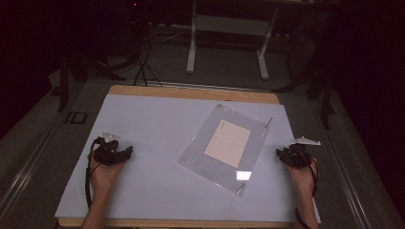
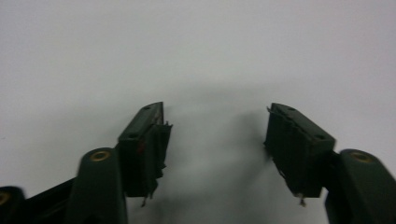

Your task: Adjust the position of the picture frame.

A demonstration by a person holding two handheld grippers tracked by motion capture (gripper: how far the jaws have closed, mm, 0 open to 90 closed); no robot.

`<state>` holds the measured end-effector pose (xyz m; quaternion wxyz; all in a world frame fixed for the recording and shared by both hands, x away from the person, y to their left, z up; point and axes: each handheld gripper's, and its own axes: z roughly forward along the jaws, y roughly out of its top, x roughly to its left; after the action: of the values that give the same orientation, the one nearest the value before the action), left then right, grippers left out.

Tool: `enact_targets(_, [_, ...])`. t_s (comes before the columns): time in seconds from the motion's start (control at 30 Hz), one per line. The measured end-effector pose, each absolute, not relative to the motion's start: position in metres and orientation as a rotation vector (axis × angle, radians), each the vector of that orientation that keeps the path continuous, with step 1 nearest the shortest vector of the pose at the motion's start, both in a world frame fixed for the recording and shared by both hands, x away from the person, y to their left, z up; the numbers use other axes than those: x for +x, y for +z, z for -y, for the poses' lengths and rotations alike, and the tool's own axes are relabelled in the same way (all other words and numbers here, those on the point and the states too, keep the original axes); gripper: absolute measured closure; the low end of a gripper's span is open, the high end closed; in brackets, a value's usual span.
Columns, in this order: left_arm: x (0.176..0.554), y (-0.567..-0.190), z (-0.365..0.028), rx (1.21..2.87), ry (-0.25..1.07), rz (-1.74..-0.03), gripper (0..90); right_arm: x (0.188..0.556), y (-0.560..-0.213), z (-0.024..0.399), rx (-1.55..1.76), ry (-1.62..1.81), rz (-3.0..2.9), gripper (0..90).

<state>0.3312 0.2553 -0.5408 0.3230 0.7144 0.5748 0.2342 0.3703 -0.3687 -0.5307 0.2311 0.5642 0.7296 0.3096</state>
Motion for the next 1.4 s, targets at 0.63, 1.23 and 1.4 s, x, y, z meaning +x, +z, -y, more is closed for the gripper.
enact_targets(0.63, [0.321,-0.528,-0.238,1.928,0.59,-1.324,49.6,0.376,-0.529,0.357,1.527,0.906,-2.04,64.6])
enact_targets(1.23, [0.314,-0.518,-0.231,1.939,0.533,-1.22,53.4,0.414,-0.512,0.349,1.505,0.952,-2.019,65.3])
enact_targets(1.4, [0.313,-0.515,-0.22,1.945,0.515,-1.169,53.6,0.429,-0.51,0.344,1.492,0.946,-2.004,66.5])
